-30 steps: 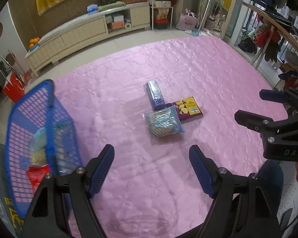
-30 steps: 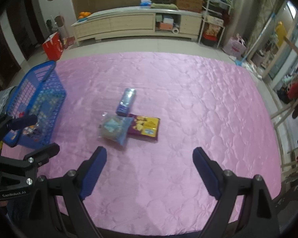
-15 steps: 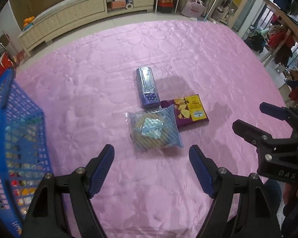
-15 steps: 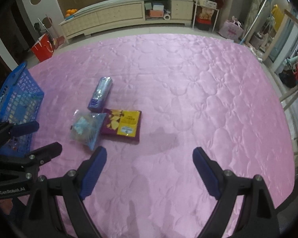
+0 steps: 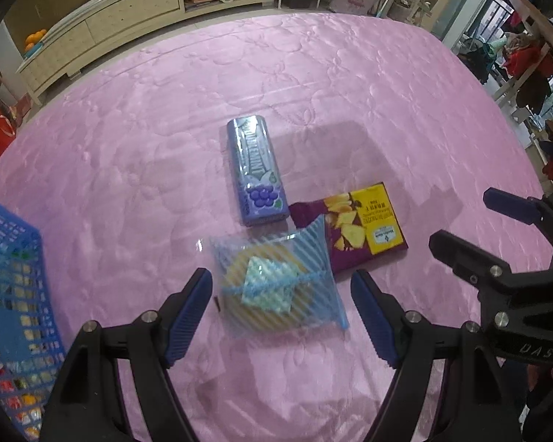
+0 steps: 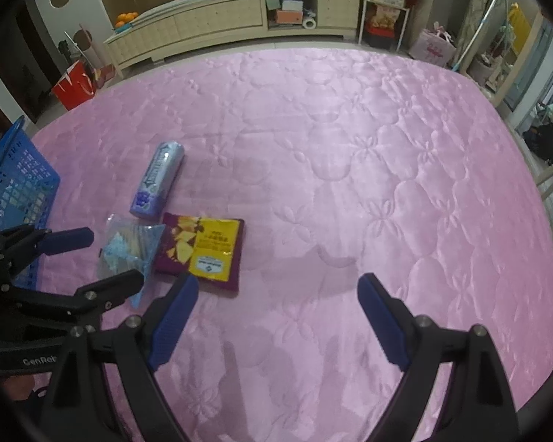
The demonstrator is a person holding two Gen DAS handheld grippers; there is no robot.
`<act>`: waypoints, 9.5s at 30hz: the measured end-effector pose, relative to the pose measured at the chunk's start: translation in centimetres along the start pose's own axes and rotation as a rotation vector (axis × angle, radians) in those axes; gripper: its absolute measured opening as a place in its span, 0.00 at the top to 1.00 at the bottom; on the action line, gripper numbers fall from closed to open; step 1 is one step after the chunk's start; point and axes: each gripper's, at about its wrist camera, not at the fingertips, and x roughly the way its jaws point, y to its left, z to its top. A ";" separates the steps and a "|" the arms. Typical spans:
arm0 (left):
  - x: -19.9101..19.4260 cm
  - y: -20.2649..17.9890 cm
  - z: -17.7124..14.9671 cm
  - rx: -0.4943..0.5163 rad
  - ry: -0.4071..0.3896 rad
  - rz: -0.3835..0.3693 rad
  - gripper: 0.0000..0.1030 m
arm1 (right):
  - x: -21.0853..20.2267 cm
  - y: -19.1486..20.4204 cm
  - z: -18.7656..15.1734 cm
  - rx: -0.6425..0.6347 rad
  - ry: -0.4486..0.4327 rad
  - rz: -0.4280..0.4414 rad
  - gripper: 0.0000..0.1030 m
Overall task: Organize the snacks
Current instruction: 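Grasp the clear bag with the blue-striped wafer with the left tool, then grasp the purple-and-yellow chip pack with the right tool while the left tool holds the clear bag, then lift and carry the clear bag and chip pack over the basket with both tools, then open the right tool to drop the chip pack into the basket while the left tool holds the clear bag, then lower the clear bag into the basket and open the left tool, then move the right tool over the blue grape gum tube on the table, then grasp the blue grape gum tube with the right tool and lift it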
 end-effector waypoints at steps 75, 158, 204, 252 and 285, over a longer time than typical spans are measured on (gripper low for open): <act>-14.9 6.7 -8.4 -0.079 -0.298 0.105 0.52 | -6.8 10.5 0.2 -0.140 -0.090 0.061 0.43; -22.5 23.1 -16.5 -0.254 -0.338 0.201 0.52 | -8.6 30.6 2.6 -0.423 -0.099 0.145 0.12; -20.6 20.1 -14.2 -0.154 -0.308 0.212 0.26 | -7.2 23.8 3.1 -0.232 -0.062 0.197 0.12; -12.9 25.4 -8.3 -0.302 -0.118 0.260 0.38 | 1.6 13.3 8.0 -0.017 0.025 0.097 0.13; -15.0 26.1 -9.3 -0.346 -0.158 0.224 0.50 | 3.3 12.4 7.2 -0.026 0.078 0.085 0.66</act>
